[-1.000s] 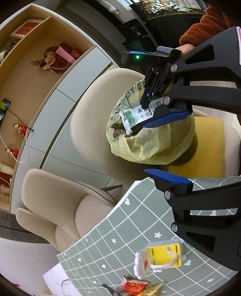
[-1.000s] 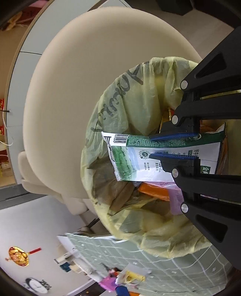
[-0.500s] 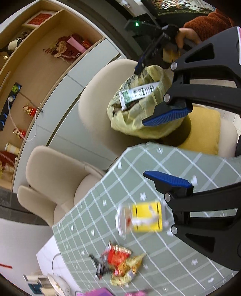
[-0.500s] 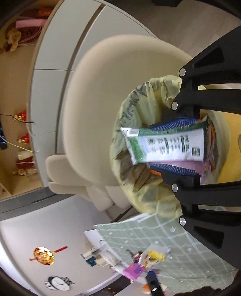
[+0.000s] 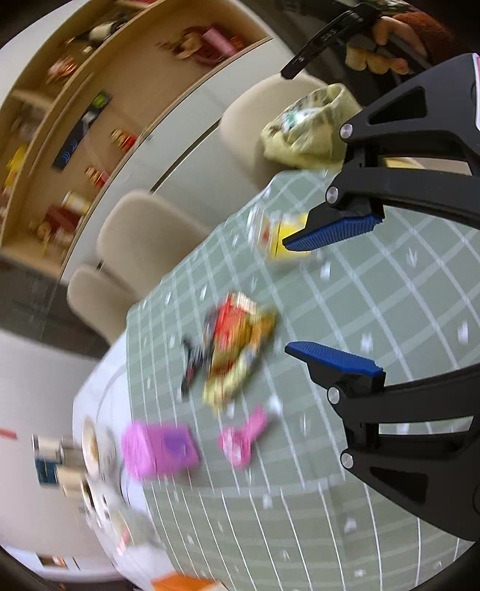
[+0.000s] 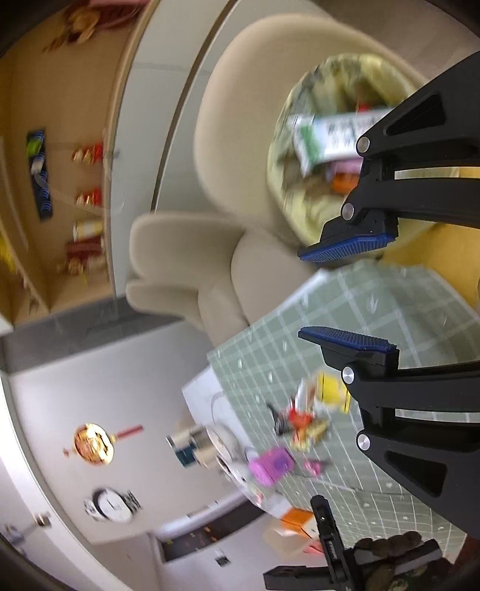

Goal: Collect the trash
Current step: 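Open both tools over the bag and move them back to the table, then grasp the black wrapper with the left tool while the right tool grasps the red-gold candy wrapper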

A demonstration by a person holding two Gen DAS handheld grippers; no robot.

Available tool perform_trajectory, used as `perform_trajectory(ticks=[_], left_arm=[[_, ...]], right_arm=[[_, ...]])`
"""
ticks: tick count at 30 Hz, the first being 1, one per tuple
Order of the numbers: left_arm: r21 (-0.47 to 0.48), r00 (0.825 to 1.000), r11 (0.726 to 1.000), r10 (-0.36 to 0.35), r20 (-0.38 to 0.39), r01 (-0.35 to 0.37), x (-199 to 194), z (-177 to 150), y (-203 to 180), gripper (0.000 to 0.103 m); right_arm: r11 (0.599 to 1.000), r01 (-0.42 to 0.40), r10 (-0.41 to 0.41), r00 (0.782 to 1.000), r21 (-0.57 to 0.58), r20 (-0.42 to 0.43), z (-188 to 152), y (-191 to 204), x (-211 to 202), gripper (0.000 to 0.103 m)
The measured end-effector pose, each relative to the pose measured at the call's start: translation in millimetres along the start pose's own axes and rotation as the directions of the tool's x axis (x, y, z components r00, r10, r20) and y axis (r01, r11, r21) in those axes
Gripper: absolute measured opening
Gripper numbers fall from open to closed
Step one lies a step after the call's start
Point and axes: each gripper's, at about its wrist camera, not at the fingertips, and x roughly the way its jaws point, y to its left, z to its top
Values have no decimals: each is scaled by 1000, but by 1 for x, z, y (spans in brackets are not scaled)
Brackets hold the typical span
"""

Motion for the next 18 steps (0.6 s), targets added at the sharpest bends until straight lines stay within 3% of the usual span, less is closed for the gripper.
perform_trajectory(ticks=[10, 18], left_arm=[[-91, 996, 993, 81, 33, -77, -29, 9, 100, 49], [-90, 997, 993, 75, 23, -72, -16, 25, 139, 50]], right_arm=[[986, -84, 77, 996, -144, -54, 7, 113, 56, 35], [950, -168, 117, 973, -263, -199, 11, 190, 138, 35]])
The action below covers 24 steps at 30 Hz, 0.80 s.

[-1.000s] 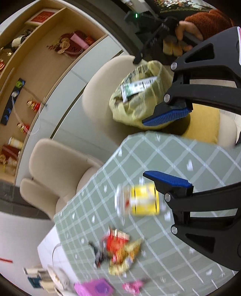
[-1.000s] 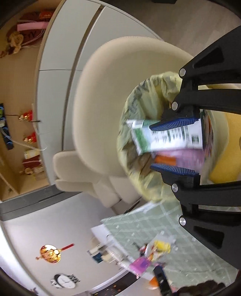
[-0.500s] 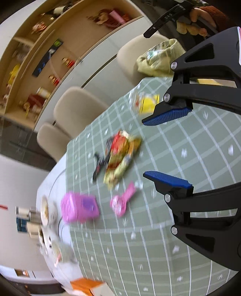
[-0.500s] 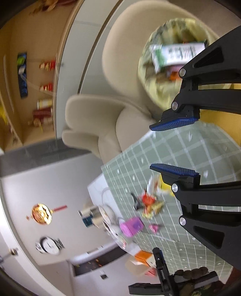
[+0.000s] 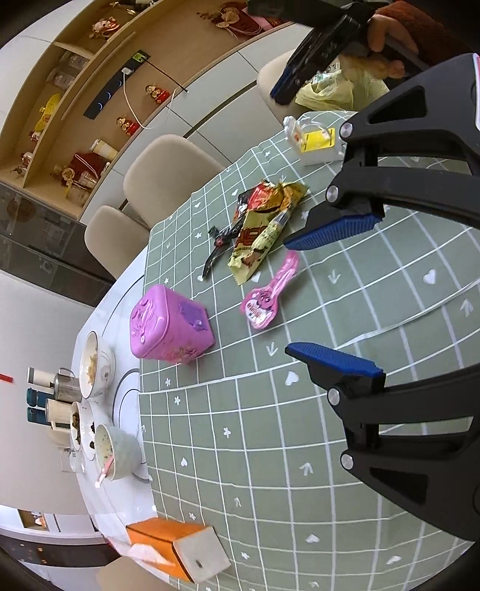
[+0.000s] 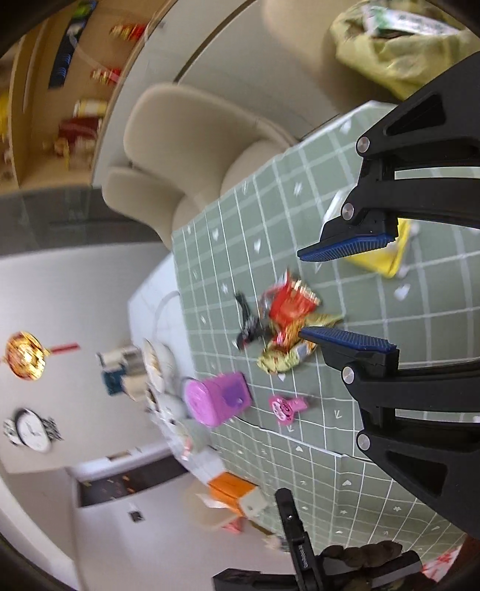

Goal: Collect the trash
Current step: 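Grasp the black wrapper with the left tool while the right tool grasps the red-gold candy wrapper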

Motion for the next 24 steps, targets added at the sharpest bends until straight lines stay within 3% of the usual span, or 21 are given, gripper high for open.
perform_trajectory(ticks=[5, 7, 10, 14, 21, 22, 24], left_arm=[[33, 998, 997, -64, -18, 64, 33, 22, -9, 50], [88, 994, 990, -105, -39, 108, 57, 38, -25, 50], [167, 987, 974, -141, -81, 153, 95, 58, -49, 50], [229, 983, 963, -108, -148, 141, 157, 75, -76, 50], [184, 966, 979, -35, -258, 84, 232, 78, -89, 47], [203, 970, 975, -36, -239, 86, 231, 78, -91, 33], [203, 965, 973, -53, -256, 107, 227, 77, -91, 29]], right_arm=[[999, -32, 30, 996, -22, -83, 9, 10, 53, 35], [999, -40, 38, 996, -22, -77, 4, 11, 59, 35], [1000, 16, -17, 999, -24, -38, -2, 2, 54, 35], [997, 74, -74, 997, 10, 10, -1, -22, 37, 35], [991, 124, -126, 991, 47, 35, 0, -53, 22, 35], [992, 117, -119, 992, 51, 30, 0, -54, 23, 35], [994, 92, -93, 995, 66, 18, 2, -56, 27, 35]])
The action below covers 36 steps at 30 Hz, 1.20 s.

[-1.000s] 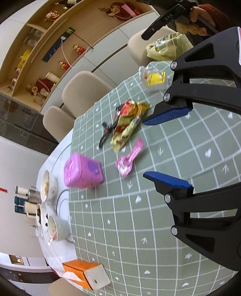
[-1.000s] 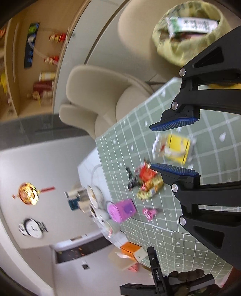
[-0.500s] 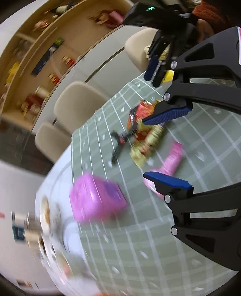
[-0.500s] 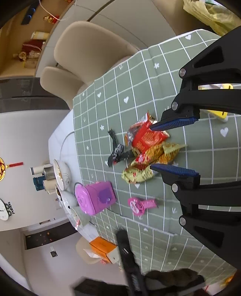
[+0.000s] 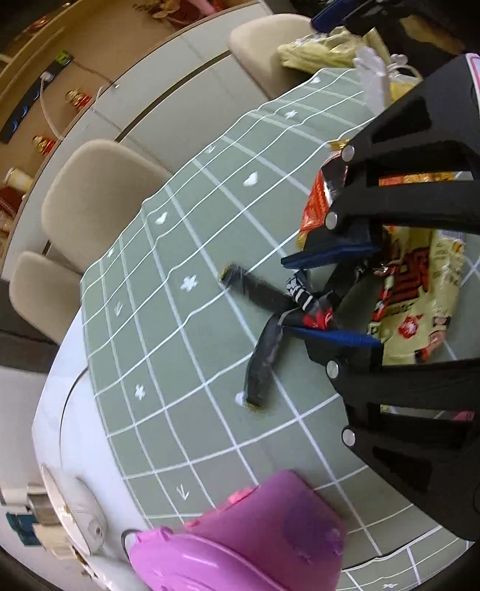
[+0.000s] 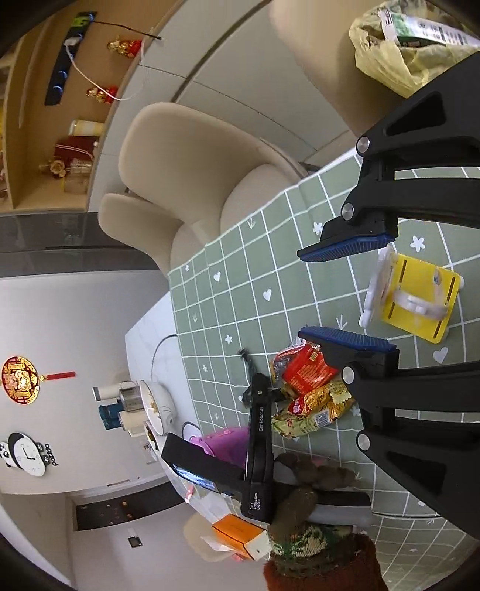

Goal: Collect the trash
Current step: 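Grasp the black wrapper with the left tool while the right tool grasps the red-gold candy wrapper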

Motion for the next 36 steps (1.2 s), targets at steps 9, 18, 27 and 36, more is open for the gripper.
perform_trajectory(ticks=[9, 18, 27, 36], left_arm=[[-56, 992, 996, -58, 114, 65, -104, -49, 18, 29], [-196, 986, 981, 38, 161, -5, -163, -113, 65, 29], [-317, 989, 948, 58, 136, -12, -171, -157, 91, 30], [-294, 991, 955, 8, 137, 33, -168, -160, 79, 30]], right_arm=[[988, -132, 119, 981, -76, -152, 23, 38, 62, 35], [992, -114, 86, 937, -62, -338, 47, 71, 152, 35], [985, -169, 140, 914, -44, -380, 10, 91, 124, 35], [976, -198, 152, 917, -91, -368, -38, 101, 85, 35]])
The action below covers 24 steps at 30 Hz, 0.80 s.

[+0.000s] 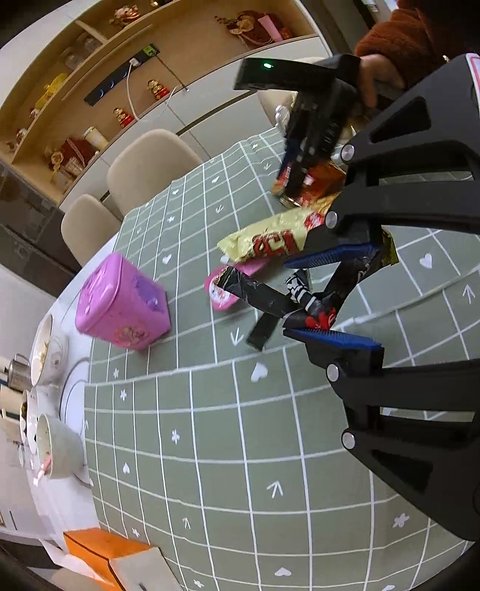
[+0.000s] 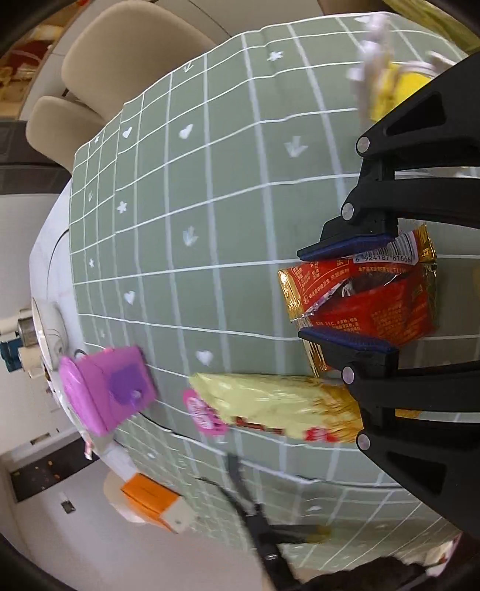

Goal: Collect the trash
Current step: 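Grasp the black wrapper with the left tool while the right tool grasps the red-gold candy wrapper, then carry the black wrapper with the left tool and red-gold wrapper with the right tool to the trash bag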

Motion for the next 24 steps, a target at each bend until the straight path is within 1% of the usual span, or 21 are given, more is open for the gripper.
perform_trajectory(ticks=[2, 8, 9, 13, 16, 21, 24], left_arm=[[7, 1000, 1000, -9, -1, 9, -2, -2, -3, 30], [31, 1000, 999, -30, -5, 30, -9, -13, -12, 30], [37, 999, 999, -31, -11, 31, -10, -17, -13, 30], [63, 999, 997, -40, -22, 41, -15, -25, -21, 30], [85, 999, 995, -51, -16, 53, -22, -29, -30, 30], [138, 997, 988, -74, 6, 72, -36, -34, -49, 30], [184, 997, 980, -73, 21, 68, -45, -37, -63, 30]], right_arm=[[1000, -9, 9, 1000, 21, -2, -11, -1, -4, 35], [999, 5, -5, 1000, 36, -3, -36, 1, -17, 35], [999, 11, -12, 1000, 43, 6, -41, 2, -22, 28], [998, 11, -14, 998, 58, 59, -55, 4, -47, 26], [998, 28, -34, 993, 51, 110, -65, 8, -72, 25], [996, 52, -66, 978, 72, 197, -80, 9, -114, 25], [993, 73, -92, 968, 88, 234, -92, 10, -133, 25]])
